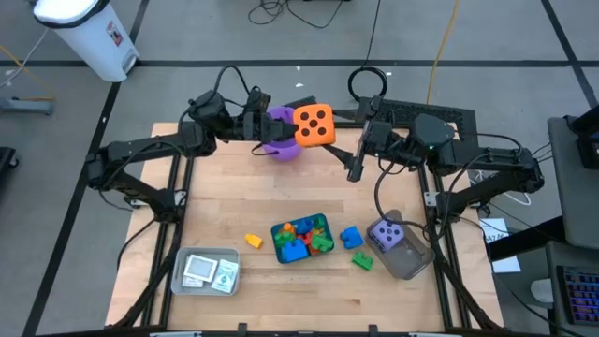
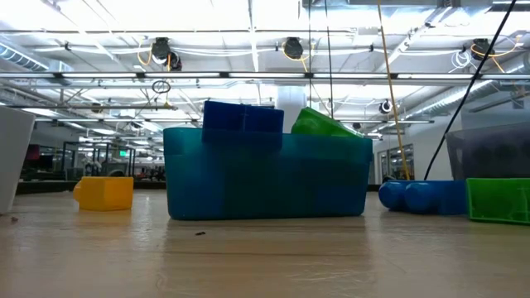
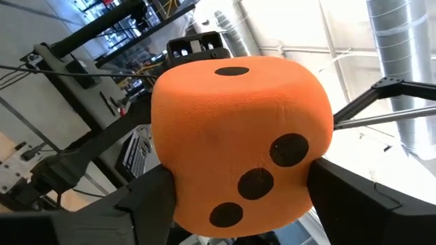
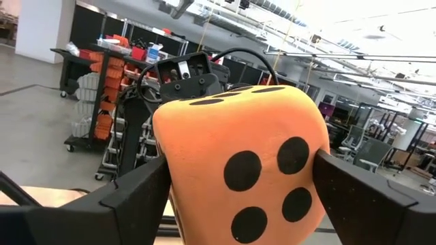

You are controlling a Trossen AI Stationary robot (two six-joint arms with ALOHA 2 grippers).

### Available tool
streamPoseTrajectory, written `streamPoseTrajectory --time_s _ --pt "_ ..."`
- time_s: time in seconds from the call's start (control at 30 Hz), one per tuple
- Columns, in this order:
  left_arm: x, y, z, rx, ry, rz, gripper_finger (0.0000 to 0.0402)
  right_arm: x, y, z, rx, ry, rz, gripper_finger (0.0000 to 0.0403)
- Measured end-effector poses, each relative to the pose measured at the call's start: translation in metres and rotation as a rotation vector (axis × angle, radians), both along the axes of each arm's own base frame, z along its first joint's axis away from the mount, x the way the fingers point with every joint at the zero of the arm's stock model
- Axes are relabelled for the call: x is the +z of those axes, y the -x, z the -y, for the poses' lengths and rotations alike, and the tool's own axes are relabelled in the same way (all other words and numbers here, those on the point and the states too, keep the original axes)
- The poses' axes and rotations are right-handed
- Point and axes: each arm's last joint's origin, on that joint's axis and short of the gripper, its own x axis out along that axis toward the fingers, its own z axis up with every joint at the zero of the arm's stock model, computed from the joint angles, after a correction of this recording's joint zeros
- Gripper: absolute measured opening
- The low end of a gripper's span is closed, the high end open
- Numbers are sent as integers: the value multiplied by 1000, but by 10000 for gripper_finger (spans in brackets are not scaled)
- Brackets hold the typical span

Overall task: Pick & Place Toys
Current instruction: Put the orange dice into the black bin

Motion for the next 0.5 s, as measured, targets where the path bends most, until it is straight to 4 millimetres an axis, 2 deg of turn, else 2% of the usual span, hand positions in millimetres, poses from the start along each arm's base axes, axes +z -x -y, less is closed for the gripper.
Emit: streamPoseTrajectory --time_s 0.23,0.5 --pt "1 0 -1 18 -6 13 294 0 1 2 -85 1 0 297" --pt "1 0 -1 30 -12 23 297 0 1 2 -104 -11 5 254"
